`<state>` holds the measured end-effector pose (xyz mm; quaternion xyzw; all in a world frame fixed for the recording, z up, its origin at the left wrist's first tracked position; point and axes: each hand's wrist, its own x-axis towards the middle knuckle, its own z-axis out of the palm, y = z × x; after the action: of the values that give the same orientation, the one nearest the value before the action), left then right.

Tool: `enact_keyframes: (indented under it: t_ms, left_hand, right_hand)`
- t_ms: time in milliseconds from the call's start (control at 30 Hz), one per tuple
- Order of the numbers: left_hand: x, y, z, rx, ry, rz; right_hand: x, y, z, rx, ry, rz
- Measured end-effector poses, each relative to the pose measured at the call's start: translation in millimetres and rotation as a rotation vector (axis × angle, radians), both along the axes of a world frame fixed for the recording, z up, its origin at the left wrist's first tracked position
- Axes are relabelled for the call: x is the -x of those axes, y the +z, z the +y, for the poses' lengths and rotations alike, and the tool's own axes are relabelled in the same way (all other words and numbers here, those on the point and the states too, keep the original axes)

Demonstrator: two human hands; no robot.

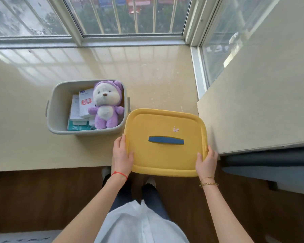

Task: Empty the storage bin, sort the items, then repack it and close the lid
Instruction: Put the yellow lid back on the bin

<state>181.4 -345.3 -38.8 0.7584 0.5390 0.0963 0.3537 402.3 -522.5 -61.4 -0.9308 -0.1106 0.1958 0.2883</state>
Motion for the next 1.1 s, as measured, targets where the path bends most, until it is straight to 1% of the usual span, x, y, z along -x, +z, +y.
enact_keyframes:
  t_ms: [233, 333, 467, 633, 800, 967, 1100]
  left_hand:
    - [38.2, 55.7, 33.7, -0.121, 0.089, -0.071]
    - [63.5, 69.4, 63.0, -0.125, 0.173, -0.079]
    - [104.5, 78.0, 108.3, -0.107, 0.254, -0.055]
    - [149.5, 73.0, 174.5, -0.061, 0.297, -0.018]
    - [173.1, 50.7, 242.5, 0.017, 0.291, 0.001]
    - [178.3, 28.7, 291.6, 0.095, 0.244, 0.026]
    - [178.2, 16.0, 315.2, 0.106, 0.196, 0.037]
  right_hand:
    - [25.3, 57.2, 38.0, -0.137, 0.119, -0.098]
    - [43.4, 74.3, 72.0, -0.180, 0.173, -0.086]
    - [73.7, 84.9, 128.5, -0.217, 0.258, -0.022]
    - [106.8, 82.6, 209.9, -0.203, 0.317, 0.016]
    - [119.9, 67.8, 283.6, -0.159, 0.330, 0.038]
    - [120.8, 46.8, 328.8, -0.071, 0.315, 0.021]
    - [119.3, 37.4, 345.7, -0.005, 0.261, -0.038]
